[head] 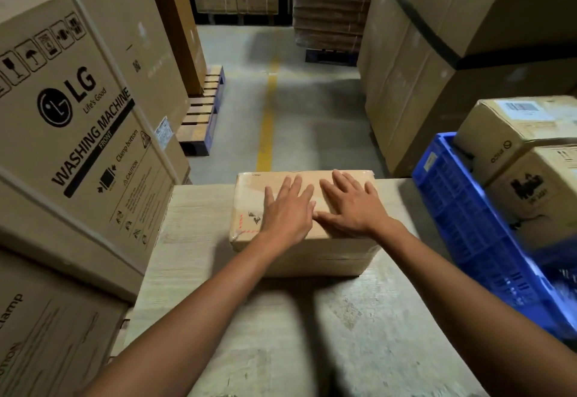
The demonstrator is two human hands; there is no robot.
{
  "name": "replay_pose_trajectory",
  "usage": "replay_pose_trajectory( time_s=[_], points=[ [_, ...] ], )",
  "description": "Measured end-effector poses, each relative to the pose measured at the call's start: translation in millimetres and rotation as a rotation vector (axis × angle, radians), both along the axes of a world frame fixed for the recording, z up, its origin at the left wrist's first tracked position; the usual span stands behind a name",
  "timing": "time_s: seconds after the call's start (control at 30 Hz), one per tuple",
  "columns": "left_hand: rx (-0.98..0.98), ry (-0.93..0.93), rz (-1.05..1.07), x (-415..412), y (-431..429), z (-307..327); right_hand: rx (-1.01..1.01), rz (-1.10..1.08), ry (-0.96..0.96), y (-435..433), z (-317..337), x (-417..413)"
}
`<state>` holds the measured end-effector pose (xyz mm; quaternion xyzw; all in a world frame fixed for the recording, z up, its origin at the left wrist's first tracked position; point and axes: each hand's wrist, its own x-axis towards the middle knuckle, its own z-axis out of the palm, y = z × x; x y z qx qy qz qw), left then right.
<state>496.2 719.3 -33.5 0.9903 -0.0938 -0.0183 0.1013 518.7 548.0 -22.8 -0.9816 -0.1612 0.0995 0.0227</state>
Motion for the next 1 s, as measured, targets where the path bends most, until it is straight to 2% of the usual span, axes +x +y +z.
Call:
replay_pose_trajectory(
  time_s=[0.17,0.23,0.3,0.33,0.47,0.6,0.67,0.77,0.83,0.93,1.0],
  points=[
    [-0.028,-0.001,0.000,8.7,4.6,-3.8,0.031,-0.007,0.038,4.7,4.4,10.8],
    [-0.132,-0.176,-0.087,4.6,10.1,-4.2,0.038,-0.033,-0.046,7.4,8.4,6.9],
    [-0.211,-0.455,-0.227,-5.8,12.8,-10.6,0.065,-0.089,-0.228,8.6,1.3,-9.9],
    [-0.207,-0.528,-0.275,-10.9,13.2,-13.9,0.106,-0.123,-0.319,10.2,-6.7,-21.5],
    [-0.166,-0.519,-0.284,-10.8,12.5,-20.3,0.262,-0.175,-0.541,19.9,-36.9,-49.0],
    [-0.178,-0.504,-0.285,-11.3,15.2,-18.7,0.171,-0.148,-0.448,16.3,-28.6,-41.4],
    [-0.112,-0.418,-0.147,-11.6,16.3,-15.4,0.137,-0.205,-0.404,7.6,-24.5,-41.4],
    [-0.054,-0.134,0.302,-6.1,31.9,-9.2,0.221,-0.445,-0.228,-5.1,-17.2,-38.9],
    [-0.186,-0.004,0.483,-1.5,42.7,0.3,0.352,-0.563,-0.088,-8.3,-12.2,-32.9],
    [-0.464,0.070,0.611,9.6,52.1,12.9,0.461,-0.625,-0.072,-9.1,-9.6,-28.6],
    [-0.564,0.107,0.647,12.9,56.6,14.9,0.547,-0.651,-0.079,-11.8,-10.9,-30.5]
  ],
)
